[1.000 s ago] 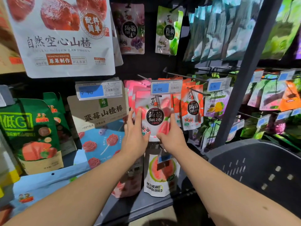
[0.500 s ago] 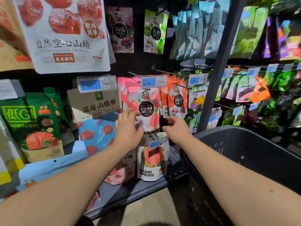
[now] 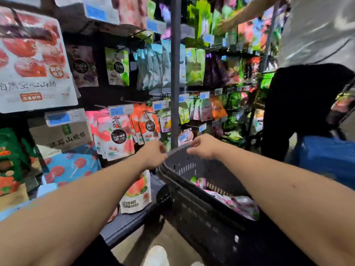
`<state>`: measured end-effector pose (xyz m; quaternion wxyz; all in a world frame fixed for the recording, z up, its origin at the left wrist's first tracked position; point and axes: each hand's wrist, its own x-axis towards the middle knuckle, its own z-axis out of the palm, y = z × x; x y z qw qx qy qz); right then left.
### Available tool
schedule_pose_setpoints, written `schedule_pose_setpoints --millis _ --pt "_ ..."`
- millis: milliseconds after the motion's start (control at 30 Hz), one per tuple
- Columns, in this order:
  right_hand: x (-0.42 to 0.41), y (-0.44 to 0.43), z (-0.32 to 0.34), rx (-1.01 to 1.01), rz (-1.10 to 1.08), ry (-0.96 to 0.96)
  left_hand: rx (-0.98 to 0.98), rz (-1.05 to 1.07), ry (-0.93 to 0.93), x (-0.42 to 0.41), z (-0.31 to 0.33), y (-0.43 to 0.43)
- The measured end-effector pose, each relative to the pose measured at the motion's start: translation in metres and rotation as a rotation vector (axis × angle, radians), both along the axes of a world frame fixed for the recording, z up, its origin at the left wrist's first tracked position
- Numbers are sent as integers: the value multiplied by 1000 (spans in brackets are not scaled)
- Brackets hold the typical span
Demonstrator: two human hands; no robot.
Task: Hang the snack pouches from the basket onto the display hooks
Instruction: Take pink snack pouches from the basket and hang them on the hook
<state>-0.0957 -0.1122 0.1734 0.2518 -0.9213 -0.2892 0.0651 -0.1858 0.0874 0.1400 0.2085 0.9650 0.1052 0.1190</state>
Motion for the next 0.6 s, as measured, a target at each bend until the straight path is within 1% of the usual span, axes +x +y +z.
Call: schedule_pose_setpoints --millis 167,300,467,600 --pt "-4 -61 -1 -94 -94 9 -6 -97 60 18 -3 -50" --pt "12 -88 -20 -183 -92 8 0 -147 87 46 -20 -74" --pt "46 -104 -59 -354 -55 27 91 -234 209 90 -54 -94" --pt "88 -100 -92 -375 -54 66 207 -307 327 132 -78 -99"
